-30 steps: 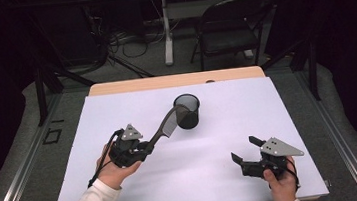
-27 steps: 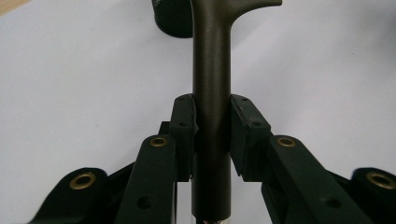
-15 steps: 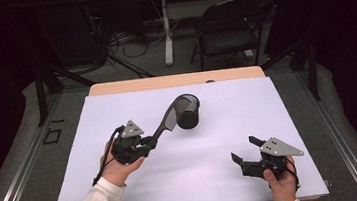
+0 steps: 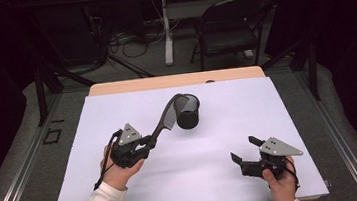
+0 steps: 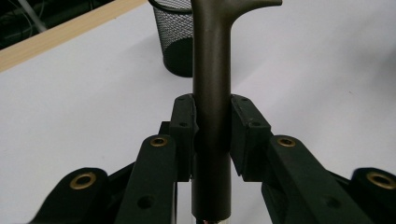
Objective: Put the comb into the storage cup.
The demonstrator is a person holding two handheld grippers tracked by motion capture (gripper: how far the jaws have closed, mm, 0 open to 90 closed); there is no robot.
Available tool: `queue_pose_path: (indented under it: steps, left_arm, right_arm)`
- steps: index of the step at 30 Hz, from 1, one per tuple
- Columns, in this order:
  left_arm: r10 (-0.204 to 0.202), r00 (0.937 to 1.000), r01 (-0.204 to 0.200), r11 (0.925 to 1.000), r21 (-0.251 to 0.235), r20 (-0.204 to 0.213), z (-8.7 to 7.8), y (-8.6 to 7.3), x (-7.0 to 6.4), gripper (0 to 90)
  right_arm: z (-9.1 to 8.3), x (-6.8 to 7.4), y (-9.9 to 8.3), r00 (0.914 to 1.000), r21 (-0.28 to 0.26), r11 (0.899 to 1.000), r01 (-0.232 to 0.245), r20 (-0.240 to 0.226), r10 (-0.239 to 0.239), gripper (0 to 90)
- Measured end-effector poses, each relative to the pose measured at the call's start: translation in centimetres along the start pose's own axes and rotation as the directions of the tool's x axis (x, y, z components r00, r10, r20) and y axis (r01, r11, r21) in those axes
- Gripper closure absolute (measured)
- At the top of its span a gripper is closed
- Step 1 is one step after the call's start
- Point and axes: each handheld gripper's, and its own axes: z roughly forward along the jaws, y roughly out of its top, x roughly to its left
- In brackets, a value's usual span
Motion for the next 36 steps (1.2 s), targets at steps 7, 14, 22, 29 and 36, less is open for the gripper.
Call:
queue_pose_path:
  steps: [7, 14, 22, 29, 36]
  left_arm:
    - [-0.012, 0.9999, 0.012, 0.9989, -0.045, -0.007, 0.0, -0.6, 0.0, 72.6]
    - [-0.011, 0.9998, 0.009, 0.9973, -0.073, -0.017, 0.3, -1.0, -0.6, 72.6]
    - [0.0, 0.9996, -0.003, 0.995, -0.1, -0.029, 0.8, -1.3, -1.1, 72.6]
    - [-0.009, 0.9991, 0.003, 0.9919, -0.127, -0.041, 0.9, -1.3, -1.3, 72.6]
    - [-0.012, 0.9993, 0.007, 0.9886, -0.15, -0.036, 0.7, -1.2, -1.3, 72.6]
  right_arm:
    - [0.3, 0.0, 0.0, 1.0, 0.003, 1.0, -0.005, 0.008, 0.005, 14.6]
    - [0.5, 0.1, 0.3, 0.9996, 0.005, 1.0, -0.026, 0.012, 0.026, 14.1]
    - [1.0, 0.0, 0.8, 0.998, 0.025, 0.998, -0.062, -0.007, 0.062, 5.6]
    - [2.0, 0.1, 1.5, 0.9913, 0.079, 0.99, -0.119, -0.047, 0.123, 0.0]
    - [2.6, 0.4, 3.1, 0.9871, 0.109, 0.983, -0.147, -0.047, 0.153, 0.0]
